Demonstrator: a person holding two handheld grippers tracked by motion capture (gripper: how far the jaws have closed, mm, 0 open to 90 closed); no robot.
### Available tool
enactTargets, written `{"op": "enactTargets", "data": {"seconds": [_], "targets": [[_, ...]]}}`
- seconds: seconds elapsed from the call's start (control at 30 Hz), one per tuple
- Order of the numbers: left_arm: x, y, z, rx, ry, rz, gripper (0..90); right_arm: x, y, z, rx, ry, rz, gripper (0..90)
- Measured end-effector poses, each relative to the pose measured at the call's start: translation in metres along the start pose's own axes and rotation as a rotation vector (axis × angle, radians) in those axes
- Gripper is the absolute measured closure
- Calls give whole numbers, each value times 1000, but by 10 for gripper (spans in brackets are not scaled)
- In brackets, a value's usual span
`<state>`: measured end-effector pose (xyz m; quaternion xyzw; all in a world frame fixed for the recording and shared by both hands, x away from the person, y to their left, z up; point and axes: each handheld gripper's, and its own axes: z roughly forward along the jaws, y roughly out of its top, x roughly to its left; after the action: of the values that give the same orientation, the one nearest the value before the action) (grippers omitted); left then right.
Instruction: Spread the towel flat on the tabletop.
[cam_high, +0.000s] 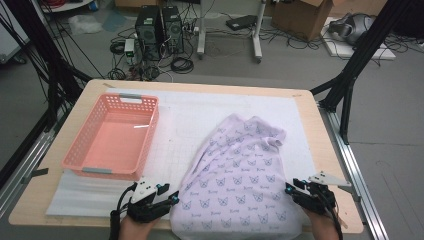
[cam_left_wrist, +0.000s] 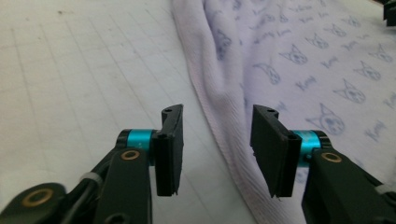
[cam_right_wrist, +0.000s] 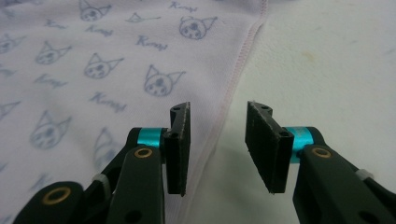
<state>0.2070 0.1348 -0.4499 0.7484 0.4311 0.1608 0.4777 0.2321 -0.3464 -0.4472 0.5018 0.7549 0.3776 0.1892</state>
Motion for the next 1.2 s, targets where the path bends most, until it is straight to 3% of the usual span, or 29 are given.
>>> {"op": "enactTargets", "data": {"seconds": [0.07,0.13,0.23,0.43,0.53,0.63,0.73,0.93,1.0,1.03,1.07,1.1,1.13,1.17,1.2], "targets": [[3,2,2,-11,0,-12,503,2,4,9,8,-11,-27,656],[5,7,5,-18,-10,-12,499,2,9,10,33,7,-57,858],[9,15,12,-31,-21,-12,499,2,9,1,87,-70,-120,872],[12,32,32,-36,-70,-3,498,-3,-15,-38,165,-197,-127,870],[15,38,43,-25,-83,-3,498,-7,-19,-43,149,-173,-94,799],[18,44,53,-18,-94,-16,524,-12,-14,-41,52,-129,-34,652],[20,50,64,0,-81,-8,533,-17,-3,-32,-14,-106,-2,608],[20,59,88,38,-40,-9,513,-24,16,6,-1,-102,-8,577],[15,59,97,74,-50,-17,503,-24,19,17,34,-100,-22,584],[10,58,102,108,-59,0,530,-23,19,19,25,-101,-26,601],[4,58,104,133,-19,55,605,-25,19,19,24,-89,-28,628],[-1,58,104,136,26,96,647,-25,18,17,28,-76,-24,713],[-3,58,105,132,14,96,710,-26,17,15,31,-51,-23,835],[-5,58,104,137,9,92,834,-26,16,13,37,-49,-20,849],[-7,58,103,143,17,101,856,-26,15,11,43,-48,-24,857]]}}
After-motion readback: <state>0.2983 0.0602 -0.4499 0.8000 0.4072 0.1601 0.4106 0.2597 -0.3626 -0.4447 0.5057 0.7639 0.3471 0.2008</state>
